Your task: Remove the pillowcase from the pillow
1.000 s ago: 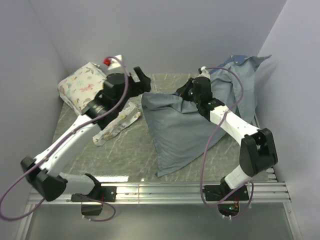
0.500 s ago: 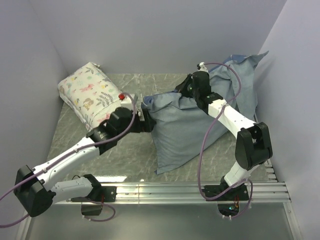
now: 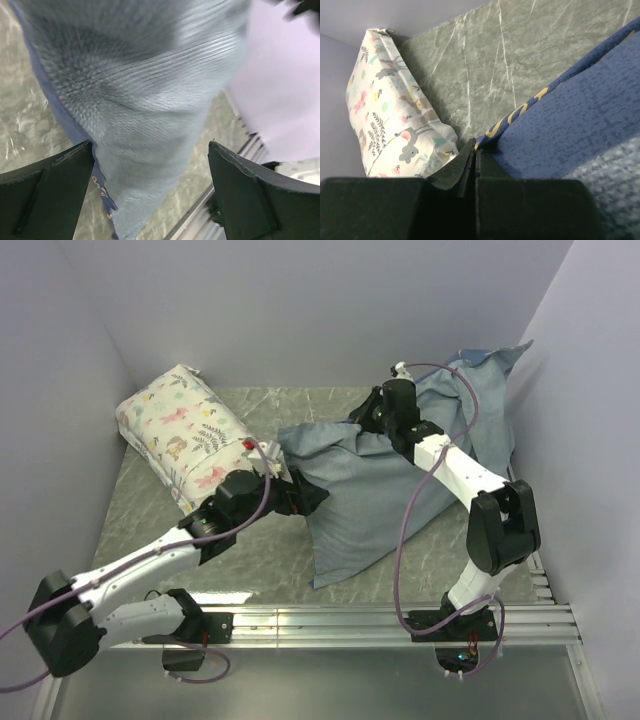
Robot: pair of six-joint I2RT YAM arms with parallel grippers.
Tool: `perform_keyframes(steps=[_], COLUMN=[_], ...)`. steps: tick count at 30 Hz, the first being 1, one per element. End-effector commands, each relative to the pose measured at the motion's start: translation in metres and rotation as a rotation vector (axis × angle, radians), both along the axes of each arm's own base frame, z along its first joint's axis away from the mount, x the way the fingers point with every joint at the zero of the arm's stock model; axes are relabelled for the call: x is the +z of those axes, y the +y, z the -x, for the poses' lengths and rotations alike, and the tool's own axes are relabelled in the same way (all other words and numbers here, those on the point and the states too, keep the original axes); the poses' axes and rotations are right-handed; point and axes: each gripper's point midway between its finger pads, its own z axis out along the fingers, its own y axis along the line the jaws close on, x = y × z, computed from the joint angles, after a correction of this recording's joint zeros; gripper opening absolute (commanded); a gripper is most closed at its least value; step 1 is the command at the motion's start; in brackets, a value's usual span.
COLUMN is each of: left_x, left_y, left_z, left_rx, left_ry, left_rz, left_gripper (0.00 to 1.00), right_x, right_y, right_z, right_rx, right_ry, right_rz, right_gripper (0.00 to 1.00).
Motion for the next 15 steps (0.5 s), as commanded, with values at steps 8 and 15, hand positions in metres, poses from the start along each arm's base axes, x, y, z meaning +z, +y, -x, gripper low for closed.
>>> perform_keyframes(steps=[8, 15], left_x=[-0.010, 0.033], left_y=[-0.024, 0.002], left_z=[-0.037, -0.061], left_rx=[0.089, 0.275], left_ry=[0.035, -0.011], left_rz=[-0.025, -0.069], left_gripper=[0.70, 0.00], right_x=[0.058, 0.099], right_y=[0.000, -0.021], right_z=[-0.009, 0.000], right_rx=[0.016, -0.027], right_ry=[-0.137, -0.198], right_rz=[0.034, 0.128], right_gripper=[0.00, 0.36])
